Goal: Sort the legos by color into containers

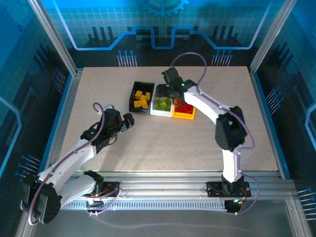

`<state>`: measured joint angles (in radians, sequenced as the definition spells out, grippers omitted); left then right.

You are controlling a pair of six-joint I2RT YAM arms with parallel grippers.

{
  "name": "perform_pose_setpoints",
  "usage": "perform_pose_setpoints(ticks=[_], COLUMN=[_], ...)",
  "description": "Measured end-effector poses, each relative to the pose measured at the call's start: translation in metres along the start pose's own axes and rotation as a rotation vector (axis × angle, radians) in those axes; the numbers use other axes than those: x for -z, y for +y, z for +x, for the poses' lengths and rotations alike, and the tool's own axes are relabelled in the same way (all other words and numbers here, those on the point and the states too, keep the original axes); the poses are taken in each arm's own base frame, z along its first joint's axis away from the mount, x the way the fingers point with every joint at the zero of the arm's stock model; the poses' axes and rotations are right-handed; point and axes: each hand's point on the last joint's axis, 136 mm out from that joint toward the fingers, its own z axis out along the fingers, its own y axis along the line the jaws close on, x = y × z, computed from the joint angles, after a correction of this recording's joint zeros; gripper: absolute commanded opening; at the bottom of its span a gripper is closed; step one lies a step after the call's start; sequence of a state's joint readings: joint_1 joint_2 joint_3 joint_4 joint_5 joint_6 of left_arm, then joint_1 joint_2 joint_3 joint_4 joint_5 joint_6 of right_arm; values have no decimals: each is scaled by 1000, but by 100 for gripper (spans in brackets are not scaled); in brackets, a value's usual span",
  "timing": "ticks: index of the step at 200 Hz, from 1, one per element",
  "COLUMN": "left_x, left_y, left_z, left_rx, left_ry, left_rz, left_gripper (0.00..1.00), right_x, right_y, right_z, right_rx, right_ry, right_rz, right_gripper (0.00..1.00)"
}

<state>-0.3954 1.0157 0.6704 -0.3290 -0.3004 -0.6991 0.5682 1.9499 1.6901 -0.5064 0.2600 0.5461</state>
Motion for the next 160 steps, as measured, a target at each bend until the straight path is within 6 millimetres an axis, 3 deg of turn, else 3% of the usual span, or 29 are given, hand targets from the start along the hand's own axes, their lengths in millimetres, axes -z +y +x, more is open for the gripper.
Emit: perform_pose_setpoints(ticks=[28, 52, 63, 107, 138, 160], left_x=[0, -4, -6, -18, -44, -56], left_y=[-7, -8, -7, 8, 54, 84], left_z=[-10, -19, -25, -71, -100, -108], left_rx=[-18, -49, -70, -166, -220, -244], left_ry=[-48, -110, -144, -327, -340, -319], left_rz=[30, 37, 25, -94, -280, -364], left_gripper=[99, 99, 99, 99, 99, 99], right_x=[61, 102, 114, 120, 127, 137], right_y=[-15, -33, -44, -81, -108, -137], right_z=[8, 13, 19, 46, 55, 55], right_rx=[-32, -61, -82, -100, -139, -207], right_ry=[-89, -181, -212, -225, -241, -274], right_rz=[-51, -69, -59, 42, 100, 138], right_gripper=[82, 100, 100, 100, 100, 100])
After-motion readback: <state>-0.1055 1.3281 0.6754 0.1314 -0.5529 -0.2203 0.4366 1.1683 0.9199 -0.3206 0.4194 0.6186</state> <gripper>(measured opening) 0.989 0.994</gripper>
